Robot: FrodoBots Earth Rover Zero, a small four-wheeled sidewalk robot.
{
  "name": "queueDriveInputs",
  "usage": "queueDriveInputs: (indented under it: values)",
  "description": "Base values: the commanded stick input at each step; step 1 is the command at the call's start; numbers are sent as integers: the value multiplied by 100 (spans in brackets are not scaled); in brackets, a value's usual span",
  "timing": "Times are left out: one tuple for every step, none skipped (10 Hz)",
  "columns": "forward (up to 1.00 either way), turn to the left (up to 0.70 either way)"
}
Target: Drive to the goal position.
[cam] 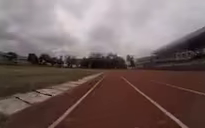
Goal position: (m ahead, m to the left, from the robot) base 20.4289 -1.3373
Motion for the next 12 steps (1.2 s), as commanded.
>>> queueDriveInputs:
  values:
    - [99,-25]
    - [99,-40]
    - [99,-40]
    - [99,-23]
    - [99,0]
    - [99,0]
    - [99,0]
    - [99,0]
    - [99,0]
    - [99,0]
    - [99,0]
    - [99,-2]
